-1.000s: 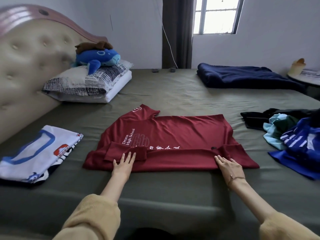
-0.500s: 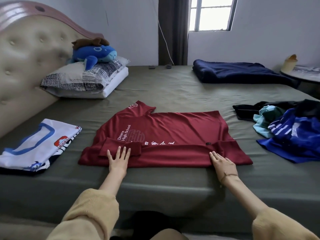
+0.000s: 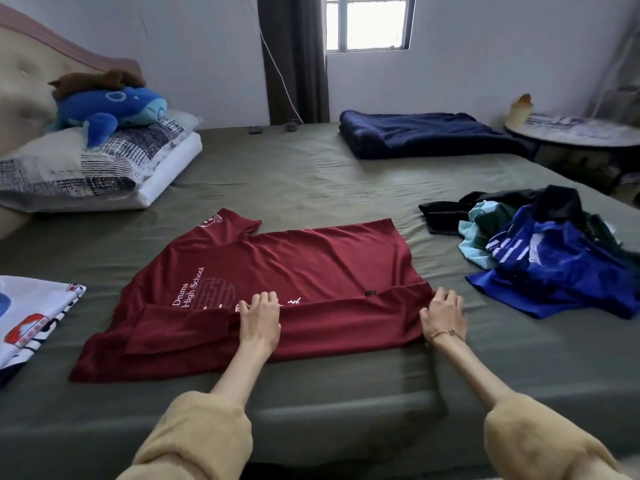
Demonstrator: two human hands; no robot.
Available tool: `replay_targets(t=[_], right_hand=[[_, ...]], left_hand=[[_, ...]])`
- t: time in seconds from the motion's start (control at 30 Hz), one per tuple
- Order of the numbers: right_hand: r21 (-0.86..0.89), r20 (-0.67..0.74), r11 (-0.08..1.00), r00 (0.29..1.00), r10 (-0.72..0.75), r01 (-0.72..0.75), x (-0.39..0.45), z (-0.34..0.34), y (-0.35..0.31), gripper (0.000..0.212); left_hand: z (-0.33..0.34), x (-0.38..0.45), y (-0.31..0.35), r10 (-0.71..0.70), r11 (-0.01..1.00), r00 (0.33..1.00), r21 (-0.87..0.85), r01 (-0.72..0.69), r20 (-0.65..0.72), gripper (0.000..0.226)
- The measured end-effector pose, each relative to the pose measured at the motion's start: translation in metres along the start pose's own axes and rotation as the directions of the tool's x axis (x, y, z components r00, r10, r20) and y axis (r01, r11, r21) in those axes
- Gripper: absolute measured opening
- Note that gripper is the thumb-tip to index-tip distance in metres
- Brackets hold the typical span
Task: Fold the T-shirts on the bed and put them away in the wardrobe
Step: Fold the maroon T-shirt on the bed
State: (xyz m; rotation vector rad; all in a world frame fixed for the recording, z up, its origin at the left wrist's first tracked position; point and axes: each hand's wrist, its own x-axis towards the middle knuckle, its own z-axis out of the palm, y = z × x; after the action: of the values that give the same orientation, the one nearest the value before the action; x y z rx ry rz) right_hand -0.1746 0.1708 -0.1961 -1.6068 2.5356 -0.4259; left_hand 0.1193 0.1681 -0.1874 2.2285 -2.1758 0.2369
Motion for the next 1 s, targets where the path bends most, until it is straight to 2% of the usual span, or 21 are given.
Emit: replay_targets(t=[0.17,0.37,0.5,0.6,0.73,0.8,0.87,1.0], right_hand=[[-0.024,0.005,0.994,0.995,0.104,-0.104,0.018,0.007,0.005,0.052],[-0.01,0.067,0.999,0.997,0.035,-0.034,0.019,0.003,0.018,0.036],[0.014,0.073,0.998,0.996,0.054,-0.055,0.014,-0.003,0.024,0.029],[0.03,0.023,0.999,0.999,0.044,-0.045,0.014,0.0,0.023,0.028],[-0.199,-0.131,0.97,0.977,-0.17,0.142,0.009,0.003,0.016,0.041],[-0.256,-0.078,0.921,0.943,-0.323,0.294,0.002,0.002,0.007,0.036],[-0.172,0.008,0.88,0.894,-0.449,0.443,-0.003,0.003,-0.005,0.024],[-0.008,0.13,0.798,0.792,-0.596,0.602,-0.02,0.012,-0.027,0.027]], left_hand=[[0.007,0.01,0.04,0.103,0.99,0.994,-0.098,-0.105,-0.021,0.027],[0.009,0.02,0.063,0.158,0.976,0.987,-0.148,-0.162,-0.041,0.028],[0.008,0.021,0.073,0.163,0.973,0.986,-0.156,-0.168,-0.045,0.029],[0.01,0.019,0.077,0.166,0.974,0.983,-0.143,-0.175,-0.071,0.03],[0.013,0.011,0.073,0.181,0.97,0.973,-0.134,-0.2,-0.143,0.028],[0.015,0.007,0.068,0.208,0.958,0.959,-0.16,-0.239,-0.191,0.026],[0.019,0.003,0.06,0.241,0.945,0.946,-0.17,-0.279,-0.216,0.032],[0.027,-0.014,0.029,0.24,0.928,0.941,-0.228,-0.295,-0.238,0.029]])
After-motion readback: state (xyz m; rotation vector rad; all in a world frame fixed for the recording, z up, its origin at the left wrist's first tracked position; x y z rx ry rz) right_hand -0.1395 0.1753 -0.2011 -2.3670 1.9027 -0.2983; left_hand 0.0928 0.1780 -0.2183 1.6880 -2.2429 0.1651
